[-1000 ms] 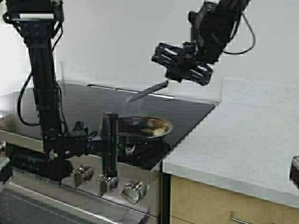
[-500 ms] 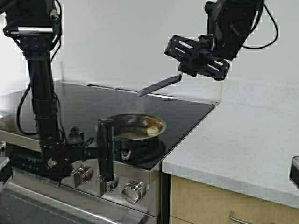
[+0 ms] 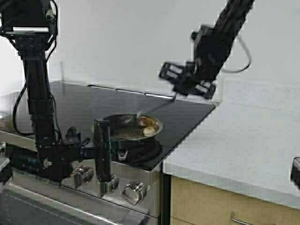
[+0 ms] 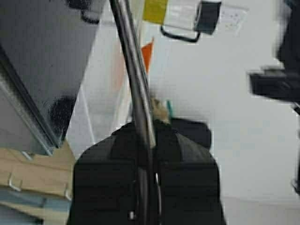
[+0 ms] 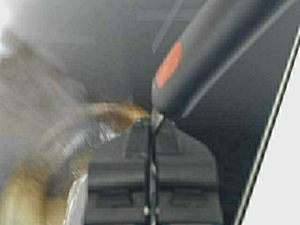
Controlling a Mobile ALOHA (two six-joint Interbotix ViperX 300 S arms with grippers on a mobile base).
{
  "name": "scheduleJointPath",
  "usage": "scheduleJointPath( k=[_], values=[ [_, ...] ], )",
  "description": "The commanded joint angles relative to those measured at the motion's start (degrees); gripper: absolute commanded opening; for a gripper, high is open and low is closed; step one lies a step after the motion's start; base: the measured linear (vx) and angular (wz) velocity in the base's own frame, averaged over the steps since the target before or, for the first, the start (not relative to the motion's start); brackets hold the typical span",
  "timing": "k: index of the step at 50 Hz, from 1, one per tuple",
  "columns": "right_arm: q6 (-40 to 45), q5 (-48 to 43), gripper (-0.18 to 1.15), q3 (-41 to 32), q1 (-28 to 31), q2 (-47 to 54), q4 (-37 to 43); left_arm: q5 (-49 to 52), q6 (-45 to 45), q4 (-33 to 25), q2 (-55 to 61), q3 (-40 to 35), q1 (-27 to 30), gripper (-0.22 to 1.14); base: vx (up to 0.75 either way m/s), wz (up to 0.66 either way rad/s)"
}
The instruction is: Add oil to the pan and cook the shrimp and serve it
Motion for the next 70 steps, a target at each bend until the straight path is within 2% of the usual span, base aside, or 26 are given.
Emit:
scheduleJointPath(
  k=[1, 17, 22, 26, 37, 39, 54, 70],
  values=[
    [-0.09, 1.85, 0.08, -2.99, -0.35, -0.26, 0.00, -0.18, -0.97, 0.26, -2.02, 0.26, -0.09, 0.03, 0.00, 0.00],
    [-0.09, 2.02, 0.08, -2.81, -1.23, -1.41, 0.00, -0.26, -0.97, 0.26, -2.02, 0.00, -0.09, 0.03, 0.00, 0.00],
    [0.00, 1.93, 0.08, -2.64, -1.23, -1.85, 0.00, -0.18, -1.05, 0.26, -2.02, 0.00, -0.09, 0.09, 0.00, 0.00],
    [0.00, 1.85, 0.08, -2.20, -1.23, -2.46, 0.00, -0.18, -0.88, 0.18, -2.02, -0.09, -0.18, 0.24, 0.00, 0.00],
    [0.00, 1.76, 0.08, -1.58, -1.23, -3.96, 0.00, 0.00, -0.26, -1.49, -2.64, 0.44, -0.09, 0.99, 0.00, 0.00],
    [0.00, 1.76, 0.08, -1.58, -1.23, -4.13, 0.00, 0.09, -0.26, -1.85, -2.90, 0.62, -0.18, 1.05, 0.00, 0.00],
    [0.00, 1.76, 0.08, -1.41, -1.23, -4.57, 0.00, 0.53, 2.55, -2.11, -4.39, 3.34, 1.14, 1.03, 0.00, 0.00],
    [0.00, 1.76, 0.08, -0.70, -1.32, -5.54, -0.18, 4.48, 13.62, -2.11, -9.49, 15.56, 7.47, 1.03, 0.00, 0.00]
  ],
)
